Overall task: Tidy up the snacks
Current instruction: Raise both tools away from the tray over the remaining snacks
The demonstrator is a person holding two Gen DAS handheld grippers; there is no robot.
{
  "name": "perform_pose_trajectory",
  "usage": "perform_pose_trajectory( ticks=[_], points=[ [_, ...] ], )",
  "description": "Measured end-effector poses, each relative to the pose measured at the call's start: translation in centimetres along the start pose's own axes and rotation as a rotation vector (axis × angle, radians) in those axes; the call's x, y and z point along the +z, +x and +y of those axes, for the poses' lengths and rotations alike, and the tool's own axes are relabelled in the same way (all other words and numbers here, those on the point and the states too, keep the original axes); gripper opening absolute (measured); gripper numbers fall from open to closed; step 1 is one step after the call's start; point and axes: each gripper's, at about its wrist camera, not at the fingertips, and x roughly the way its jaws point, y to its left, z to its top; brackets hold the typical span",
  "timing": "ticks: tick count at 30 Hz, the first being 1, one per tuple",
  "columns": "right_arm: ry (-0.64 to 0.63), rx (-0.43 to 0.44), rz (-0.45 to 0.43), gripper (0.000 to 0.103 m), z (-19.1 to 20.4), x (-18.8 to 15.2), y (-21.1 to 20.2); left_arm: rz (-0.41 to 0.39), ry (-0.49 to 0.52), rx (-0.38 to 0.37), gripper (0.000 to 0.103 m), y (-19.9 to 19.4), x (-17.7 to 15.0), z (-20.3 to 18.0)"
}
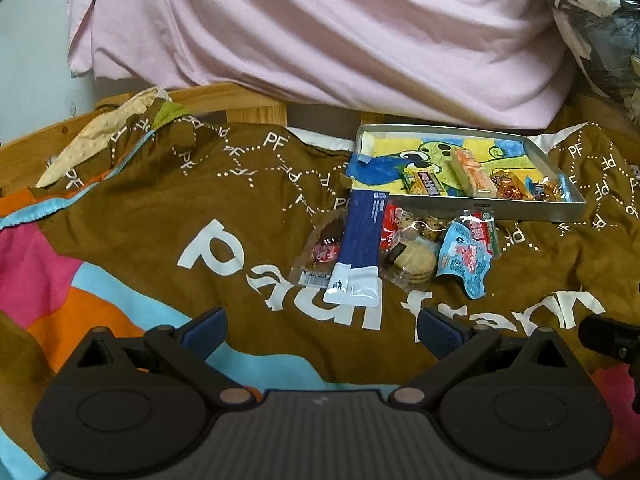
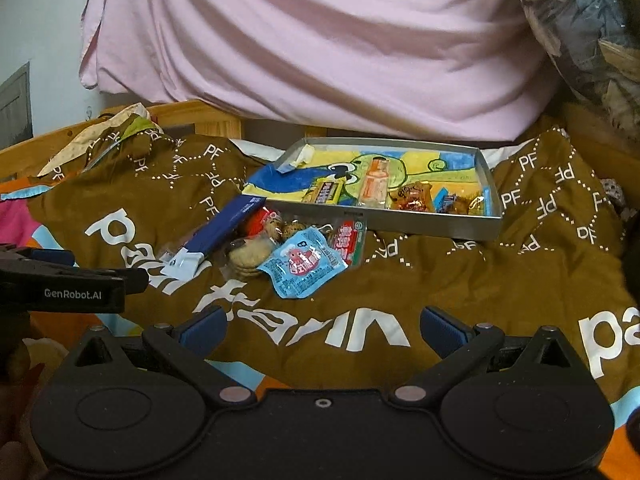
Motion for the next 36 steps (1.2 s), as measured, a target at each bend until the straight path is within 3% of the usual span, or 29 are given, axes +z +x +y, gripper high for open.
perform_pose_trajectory(
  ticks=[11,23,36],
  points=[
    [-0.007,0.018,0.036,0.102,0.2,0.2,1.4,0.033,-0.002,0.005,0.103,1.4,0.8,0.6],
    [-0.053,0.009,-0.016,0.102,0.1,1.7,3.4,0.06,0.011,0.012,0.103,3.2,2.0,1.0],
    [-0.031,0.035,0.009,0.102,0.5,3.5,9.7,0.095,0.043,-0.075,0.103,8.2,5.6,0.6]
  ],
)
